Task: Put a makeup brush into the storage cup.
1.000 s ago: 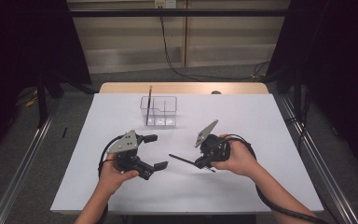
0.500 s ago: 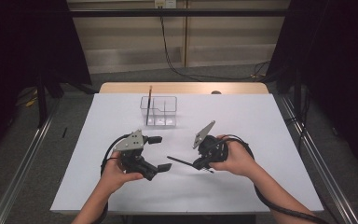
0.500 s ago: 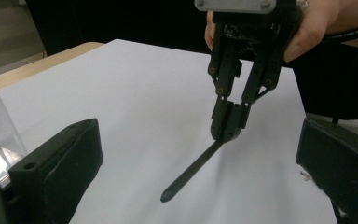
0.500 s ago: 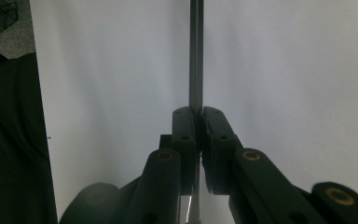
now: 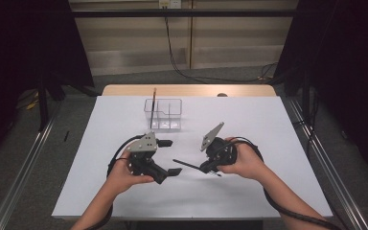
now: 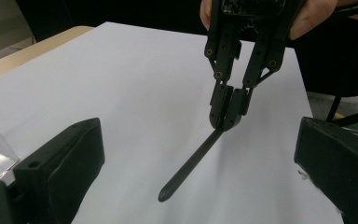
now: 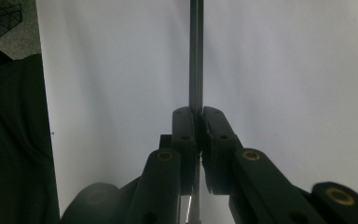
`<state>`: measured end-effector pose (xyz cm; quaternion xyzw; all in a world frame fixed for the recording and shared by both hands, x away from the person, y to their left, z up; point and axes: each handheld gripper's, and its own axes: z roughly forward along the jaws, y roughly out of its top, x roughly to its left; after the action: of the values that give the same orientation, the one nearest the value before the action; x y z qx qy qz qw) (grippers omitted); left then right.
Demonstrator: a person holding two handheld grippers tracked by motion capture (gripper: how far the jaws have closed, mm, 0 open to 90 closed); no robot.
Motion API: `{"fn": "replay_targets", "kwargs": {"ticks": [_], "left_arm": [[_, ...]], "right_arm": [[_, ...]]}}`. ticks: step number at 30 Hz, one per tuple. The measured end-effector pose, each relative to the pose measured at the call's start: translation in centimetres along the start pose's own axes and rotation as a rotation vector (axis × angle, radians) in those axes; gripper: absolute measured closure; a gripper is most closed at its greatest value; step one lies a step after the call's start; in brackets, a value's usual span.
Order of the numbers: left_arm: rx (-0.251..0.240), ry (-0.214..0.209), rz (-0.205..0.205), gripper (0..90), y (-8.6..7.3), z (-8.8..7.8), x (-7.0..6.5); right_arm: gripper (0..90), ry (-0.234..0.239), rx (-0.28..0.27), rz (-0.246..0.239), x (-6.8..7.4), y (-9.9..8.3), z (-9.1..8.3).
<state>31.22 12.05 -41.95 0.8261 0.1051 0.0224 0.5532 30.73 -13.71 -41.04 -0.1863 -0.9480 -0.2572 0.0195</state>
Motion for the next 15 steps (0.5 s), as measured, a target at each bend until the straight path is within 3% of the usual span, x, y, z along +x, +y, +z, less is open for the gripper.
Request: {"fn": "replay_targets", "kwargs": {"ticks": [15], "left_arm": [[0.088, -0.03, 0.051, 6.5, 1.1, 0.6, -0.1]], "right_arm": [[85.1, 0.009, 0.014, -0.04, 0.2, 0.2, 0.0]]}}
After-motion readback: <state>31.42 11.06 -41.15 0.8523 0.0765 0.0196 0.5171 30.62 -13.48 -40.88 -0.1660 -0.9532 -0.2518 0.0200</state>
